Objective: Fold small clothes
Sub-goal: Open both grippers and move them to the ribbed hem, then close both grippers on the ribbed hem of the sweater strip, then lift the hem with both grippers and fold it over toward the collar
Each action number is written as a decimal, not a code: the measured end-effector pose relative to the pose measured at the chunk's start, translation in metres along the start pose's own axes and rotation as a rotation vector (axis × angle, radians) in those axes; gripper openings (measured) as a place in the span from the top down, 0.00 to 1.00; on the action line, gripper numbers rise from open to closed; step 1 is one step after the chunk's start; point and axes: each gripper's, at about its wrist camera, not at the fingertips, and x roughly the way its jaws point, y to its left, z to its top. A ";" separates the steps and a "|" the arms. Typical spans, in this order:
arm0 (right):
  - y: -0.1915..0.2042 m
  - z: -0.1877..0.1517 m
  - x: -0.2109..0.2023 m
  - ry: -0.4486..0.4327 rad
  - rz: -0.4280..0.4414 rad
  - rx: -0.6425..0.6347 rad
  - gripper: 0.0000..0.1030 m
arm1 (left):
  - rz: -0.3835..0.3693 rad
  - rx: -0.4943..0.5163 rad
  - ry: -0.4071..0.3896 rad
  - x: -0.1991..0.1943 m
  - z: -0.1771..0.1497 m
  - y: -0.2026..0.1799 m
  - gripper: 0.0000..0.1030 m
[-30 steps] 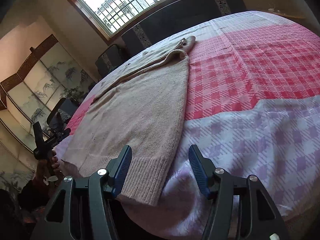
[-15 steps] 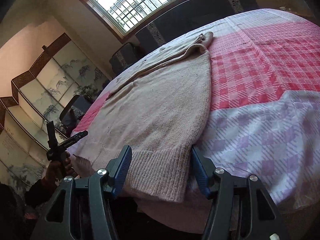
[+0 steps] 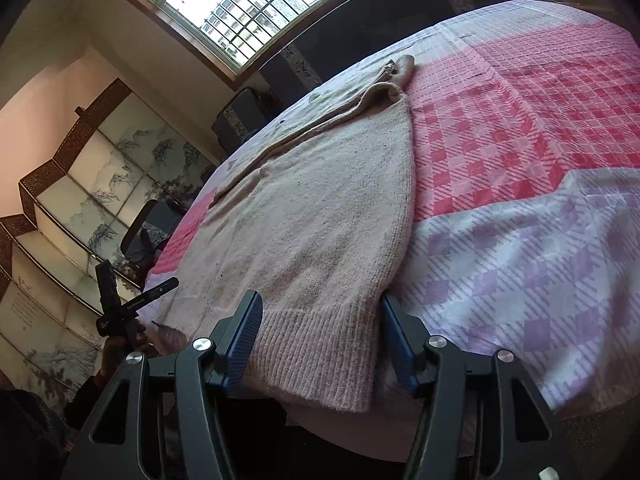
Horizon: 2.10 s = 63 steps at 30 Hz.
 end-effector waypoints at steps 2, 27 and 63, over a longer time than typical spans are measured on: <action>-0.001 0.001 0.001 -0.002 -0.002 0.009 0.43 | -0.095 -0.068 0.029 -0.002 0.005 0.015 0.39; -0.011 0.016 0.008 0.039 0.076 0.104 0.37 | -0.560 -0.197 0.283 0.005 0.007 0.011 0.27; -0.019 0.031 -0.005 0.004 0.270 0.288 0.92 | -0.470 -0.195 0.061 -0.024 0.022 -0.005 0.96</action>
